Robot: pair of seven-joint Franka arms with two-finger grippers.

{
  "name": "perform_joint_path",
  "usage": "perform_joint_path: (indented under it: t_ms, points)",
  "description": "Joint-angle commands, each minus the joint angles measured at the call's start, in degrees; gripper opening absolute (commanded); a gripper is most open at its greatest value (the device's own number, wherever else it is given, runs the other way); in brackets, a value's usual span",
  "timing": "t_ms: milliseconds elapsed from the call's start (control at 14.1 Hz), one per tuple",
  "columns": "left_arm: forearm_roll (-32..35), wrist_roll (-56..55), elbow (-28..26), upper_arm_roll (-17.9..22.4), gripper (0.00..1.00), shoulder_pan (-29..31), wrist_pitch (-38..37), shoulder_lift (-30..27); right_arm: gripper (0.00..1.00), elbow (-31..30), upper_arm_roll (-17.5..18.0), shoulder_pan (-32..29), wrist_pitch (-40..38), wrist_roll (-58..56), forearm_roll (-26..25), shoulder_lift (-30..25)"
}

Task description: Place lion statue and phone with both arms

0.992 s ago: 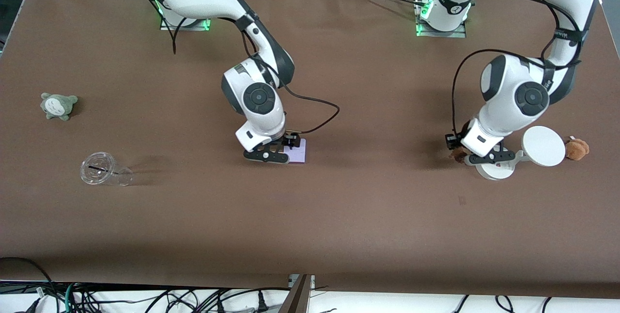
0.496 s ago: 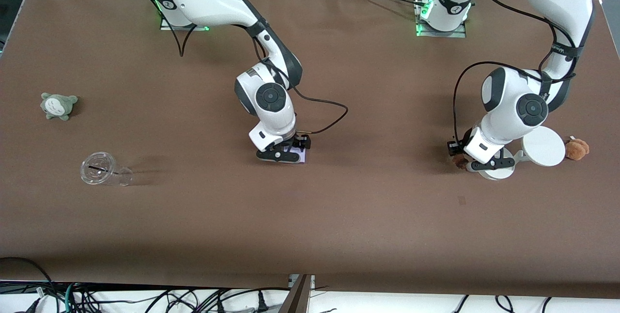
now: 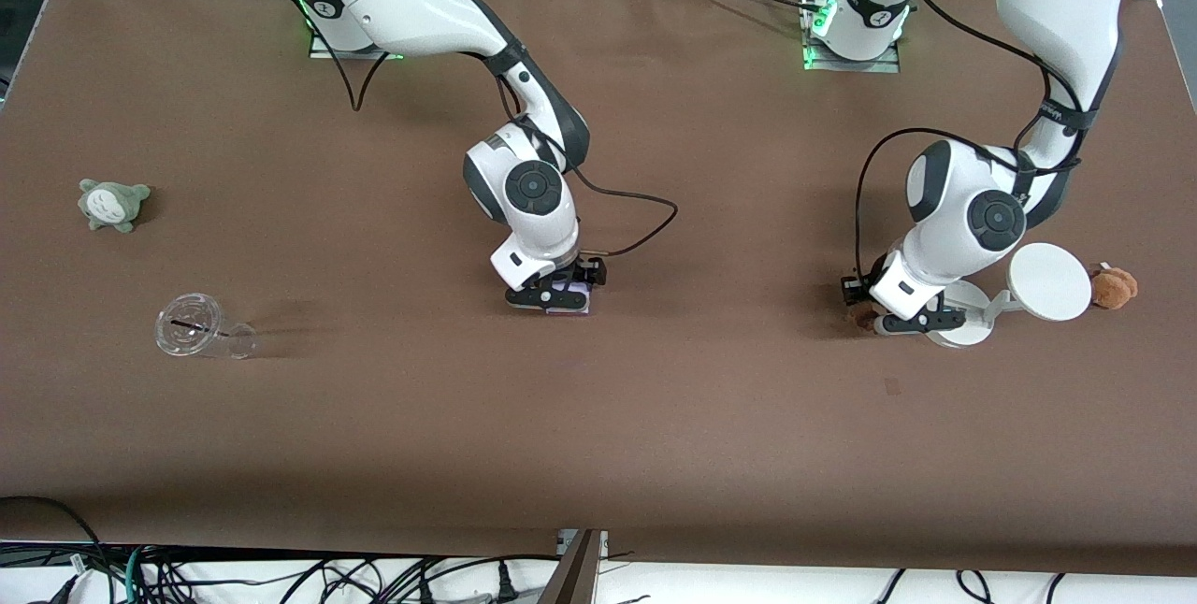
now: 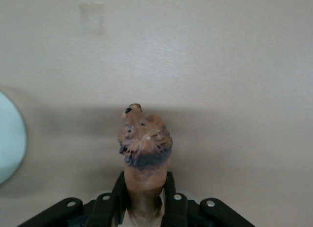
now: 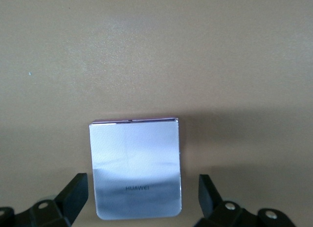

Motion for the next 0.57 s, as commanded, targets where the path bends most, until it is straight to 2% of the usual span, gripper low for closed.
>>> perform_joint_path:
  t_ms: [0, 496]
  points:
    - [-0.37, -1.27, 3.02, 0.02, 0.0, -1.6, -0.31, 2.64, 1.0, 1.15, -0.47, 0.9, 0.82, 0.66, 0.43, 1.16]
    - [-0.28, -0.66, 3.02, 0.02, 0.0, -0.81, -0.22, 4.13, 1.0, 1.15, -0.47, 1.42, 2.05, 0.66, 0.26, 2.22]
